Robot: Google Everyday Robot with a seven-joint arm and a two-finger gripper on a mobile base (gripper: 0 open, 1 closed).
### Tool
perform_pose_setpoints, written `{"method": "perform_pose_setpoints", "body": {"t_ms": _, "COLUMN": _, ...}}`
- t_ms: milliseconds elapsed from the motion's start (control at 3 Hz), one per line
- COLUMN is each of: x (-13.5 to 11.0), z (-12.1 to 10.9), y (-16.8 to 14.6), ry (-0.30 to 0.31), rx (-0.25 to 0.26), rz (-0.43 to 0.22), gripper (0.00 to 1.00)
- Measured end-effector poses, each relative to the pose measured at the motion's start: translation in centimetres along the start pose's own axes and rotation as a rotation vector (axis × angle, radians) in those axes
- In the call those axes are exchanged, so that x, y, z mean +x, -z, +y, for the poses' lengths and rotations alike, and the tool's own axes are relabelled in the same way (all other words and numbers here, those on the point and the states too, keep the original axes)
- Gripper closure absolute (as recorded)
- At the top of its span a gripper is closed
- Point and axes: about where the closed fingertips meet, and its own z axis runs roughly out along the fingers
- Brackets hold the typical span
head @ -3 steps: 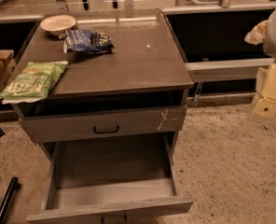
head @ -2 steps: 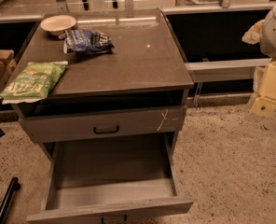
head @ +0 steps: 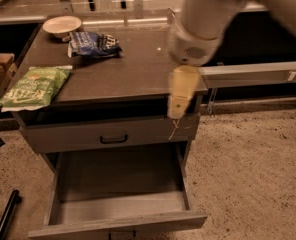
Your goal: Place green jalapeno chip bag into middle drawer
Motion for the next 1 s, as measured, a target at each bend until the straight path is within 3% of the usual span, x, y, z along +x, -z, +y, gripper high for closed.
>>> {"method": "perform_pose_setpoints", "body": {"t_ms": 333, "x": -7.91, "z": 0.4, "y": -5.12, "ry": 0.156, "rx": -0.04, "rz": -0.048, "gripper": 0.0}}
{"method": "perform_pose_setpoints", "body": {"t_ms": 1000, "x": -8.91, "z": -0.5, "y": -5.28, "ry": 0.158, "rx": -0.016, "rz": -0.069, "gripper": 0.0}}
